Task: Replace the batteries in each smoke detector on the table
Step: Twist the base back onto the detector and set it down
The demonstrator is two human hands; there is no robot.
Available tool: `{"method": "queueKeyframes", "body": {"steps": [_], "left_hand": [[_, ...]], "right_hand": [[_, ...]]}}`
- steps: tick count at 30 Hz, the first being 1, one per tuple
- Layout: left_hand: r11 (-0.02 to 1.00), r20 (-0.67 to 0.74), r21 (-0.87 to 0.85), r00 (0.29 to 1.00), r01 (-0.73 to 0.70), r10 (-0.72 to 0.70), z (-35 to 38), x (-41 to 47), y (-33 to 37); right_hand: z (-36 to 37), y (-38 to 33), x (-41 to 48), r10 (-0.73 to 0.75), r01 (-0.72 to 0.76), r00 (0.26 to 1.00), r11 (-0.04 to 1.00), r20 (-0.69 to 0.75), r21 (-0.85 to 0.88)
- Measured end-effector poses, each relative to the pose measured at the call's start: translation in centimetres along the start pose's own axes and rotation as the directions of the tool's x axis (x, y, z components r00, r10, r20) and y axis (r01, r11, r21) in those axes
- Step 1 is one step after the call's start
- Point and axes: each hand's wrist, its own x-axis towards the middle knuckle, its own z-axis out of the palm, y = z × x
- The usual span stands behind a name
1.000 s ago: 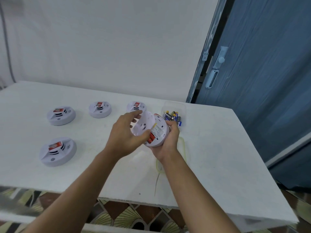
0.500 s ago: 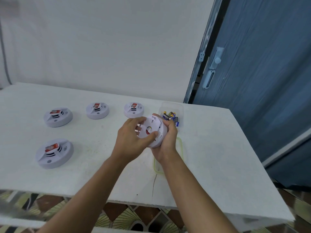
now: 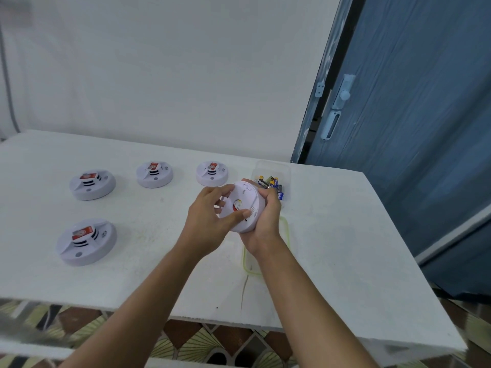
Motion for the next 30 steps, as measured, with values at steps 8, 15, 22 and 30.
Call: {"method": "queueKeyframes", "body": {"steps": [8, 15, 22, 30], "left_hand": [[0.995, 0.139, 0.053, 0.987, -0.090, 0.082, 0.2, -0.2, -0.8], [0.991, 0.205, 0.081, 0.975, -0.106, 0.087, -0.1, 0.3, -0.8], [0.986, 0.260, 0.097, 0.960, -0.133, 0.104, 0.2, 0.3, -1.4], [0.997, 0.208, 0.045, 0.977, -0.066, 0.055, -0.6, -0.3, -1.4]], "right_hand": [[-0.1, -0.7, -0.2, 0.117, -0.117, 0.993, 0.993, 0.021, 0.010], [0.0, -1.5, -0.3, 0.189, -0.189, 0.982, 0.979, 0.002, -0.081], [-0.5, -1.5, -0.6, 0.242, -0.243, 0.970, 0.967, -0.028, -0.080], [-1.3, -1.9, -1.2, 0.254, -0.254, 0.967, 0.967, -0.015, -0.015]]}}
